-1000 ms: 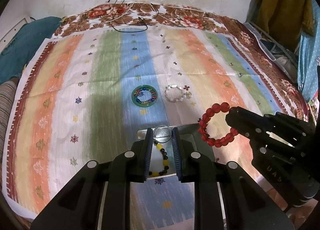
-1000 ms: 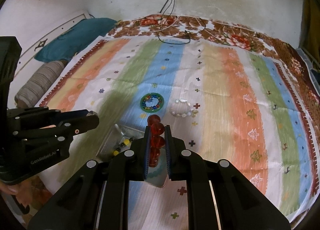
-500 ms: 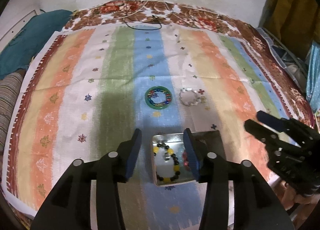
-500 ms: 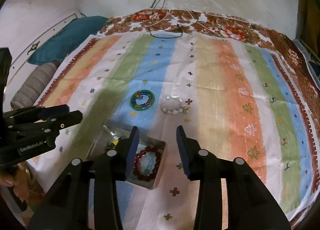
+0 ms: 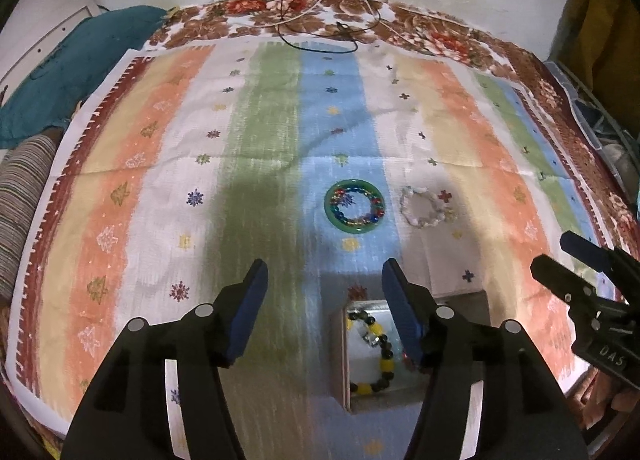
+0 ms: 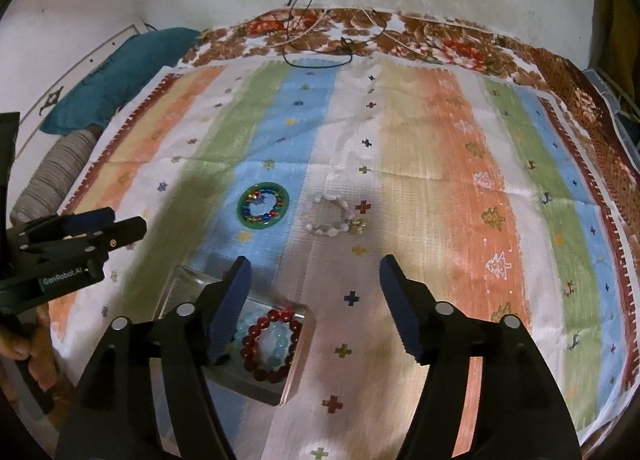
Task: Organize jewelry
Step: 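Move the left tool toward the jade bangle while the right tool approaches the white bead bracelet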
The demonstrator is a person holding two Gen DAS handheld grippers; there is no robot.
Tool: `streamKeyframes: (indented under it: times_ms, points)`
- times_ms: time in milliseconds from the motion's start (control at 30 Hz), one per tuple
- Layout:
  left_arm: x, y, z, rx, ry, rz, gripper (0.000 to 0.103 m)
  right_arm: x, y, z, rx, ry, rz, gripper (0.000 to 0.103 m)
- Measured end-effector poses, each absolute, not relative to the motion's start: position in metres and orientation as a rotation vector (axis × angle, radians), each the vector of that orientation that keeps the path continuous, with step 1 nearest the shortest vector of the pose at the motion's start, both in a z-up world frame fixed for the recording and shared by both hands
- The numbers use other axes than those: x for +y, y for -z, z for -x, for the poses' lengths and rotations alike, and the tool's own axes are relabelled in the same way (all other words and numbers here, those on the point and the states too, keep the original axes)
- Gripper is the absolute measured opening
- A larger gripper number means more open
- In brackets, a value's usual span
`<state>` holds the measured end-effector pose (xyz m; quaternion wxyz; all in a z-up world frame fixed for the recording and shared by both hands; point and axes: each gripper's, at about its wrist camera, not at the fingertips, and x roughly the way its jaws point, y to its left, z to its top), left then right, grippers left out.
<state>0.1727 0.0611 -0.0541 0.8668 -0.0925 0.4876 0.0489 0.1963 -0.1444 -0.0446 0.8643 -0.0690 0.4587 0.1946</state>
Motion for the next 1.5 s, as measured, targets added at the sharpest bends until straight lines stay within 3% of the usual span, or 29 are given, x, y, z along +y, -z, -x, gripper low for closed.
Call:
streamKeyframes:
  times_ms: [1500]
  points:
    - [0.074,0.118,-0.258,1.148,-0.120,0.149,0.062,-0.125,0.102,-0.275,1.045,-0.349,0.188,0.070]
